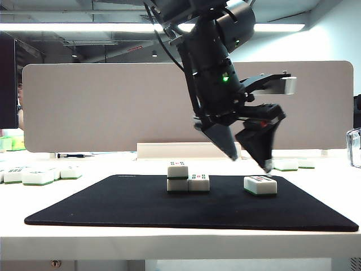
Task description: Arrange four mahjong tiles into a neat stack, creating two layers of paired tiles.
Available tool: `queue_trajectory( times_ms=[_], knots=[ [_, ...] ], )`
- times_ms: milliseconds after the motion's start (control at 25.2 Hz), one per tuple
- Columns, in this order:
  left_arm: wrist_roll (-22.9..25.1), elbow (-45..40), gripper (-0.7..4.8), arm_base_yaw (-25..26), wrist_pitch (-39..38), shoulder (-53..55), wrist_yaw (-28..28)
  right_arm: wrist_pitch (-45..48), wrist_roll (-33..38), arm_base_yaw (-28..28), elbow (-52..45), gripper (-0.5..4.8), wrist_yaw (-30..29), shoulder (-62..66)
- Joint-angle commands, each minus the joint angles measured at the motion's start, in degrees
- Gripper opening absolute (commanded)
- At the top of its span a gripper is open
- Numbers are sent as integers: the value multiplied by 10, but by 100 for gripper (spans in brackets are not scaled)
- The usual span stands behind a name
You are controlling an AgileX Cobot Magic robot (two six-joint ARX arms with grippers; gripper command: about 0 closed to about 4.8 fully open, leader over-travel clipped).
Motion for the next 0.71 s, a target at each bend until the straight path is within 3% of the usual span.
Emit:
queue_trajectory(
  times_ms=[40, 357, 556, 715],
  knots=[
    [1, -1, 462, 10, 13, 5, 76, 7, -1, 0, 2, -1, 1, -7],
    [7, 0, 462, 35, 83, 16, 87, 7, -1, 0, 2, -1, 1, -7],
    [14, -1, 461, 38, 86, 24, 128, 7, -1, 0, 2, -1, 1, -7],
    [27, 0, 444, 38, 94, 35, 127, 7, -1, 0, 2, -1, 1, -7]
  ],
)
